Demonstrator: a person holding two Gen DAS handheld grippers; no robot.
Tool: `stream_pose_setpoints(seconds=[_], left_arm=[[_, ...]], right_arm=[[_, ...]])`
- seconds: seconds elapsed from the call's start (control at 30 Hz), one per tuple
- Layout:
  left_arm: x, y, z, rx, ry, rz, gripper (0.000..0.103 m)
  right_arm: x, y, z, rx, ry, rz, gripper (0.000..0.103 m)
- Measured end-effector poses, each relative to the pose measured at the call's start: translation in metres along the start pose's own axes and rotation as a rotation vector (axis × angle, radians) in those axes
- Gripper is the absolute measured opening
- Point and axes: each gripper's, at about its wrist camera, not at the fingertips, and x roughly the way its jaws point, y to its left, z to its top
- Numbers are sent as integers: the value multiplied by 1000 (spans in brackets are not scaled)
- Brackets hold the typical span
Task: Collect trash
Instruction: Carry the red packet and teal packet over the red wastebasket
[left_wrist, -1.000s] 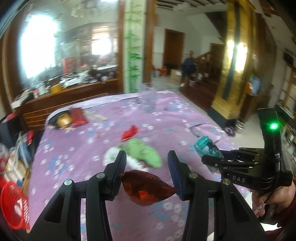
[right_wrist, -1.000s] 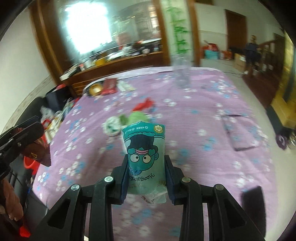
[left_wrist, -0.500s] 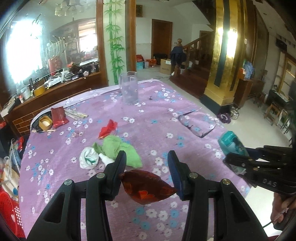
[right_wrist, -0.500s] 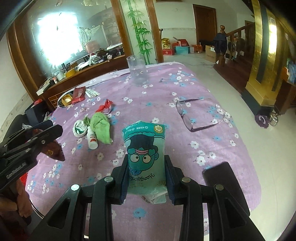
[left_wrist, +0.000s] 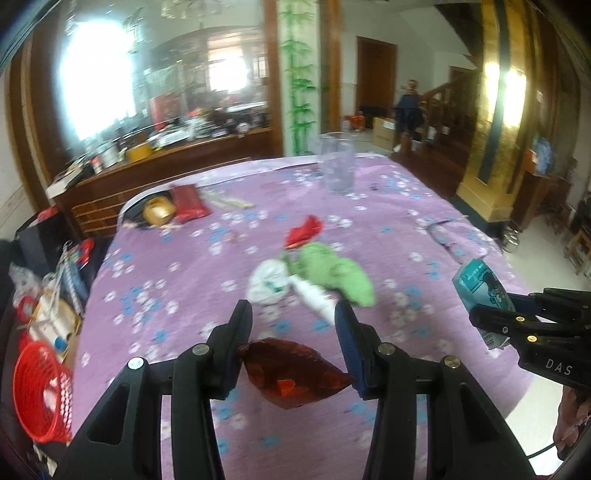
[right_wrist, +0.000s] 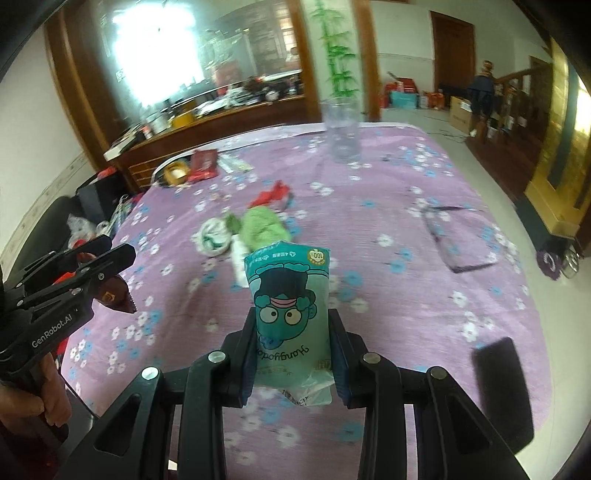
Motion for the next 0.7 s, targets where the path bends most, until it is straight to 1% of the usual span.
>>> stream_pose_setpoints(seconds=[0.37,0.7], left_arm=[[-18,86,-27,-128,15,105,45],[-31,147,-44,-213,15,178,45]], right_arm=[[36,82,12,-131,44,96,37],[61,151,23,-239,64,162,37]])
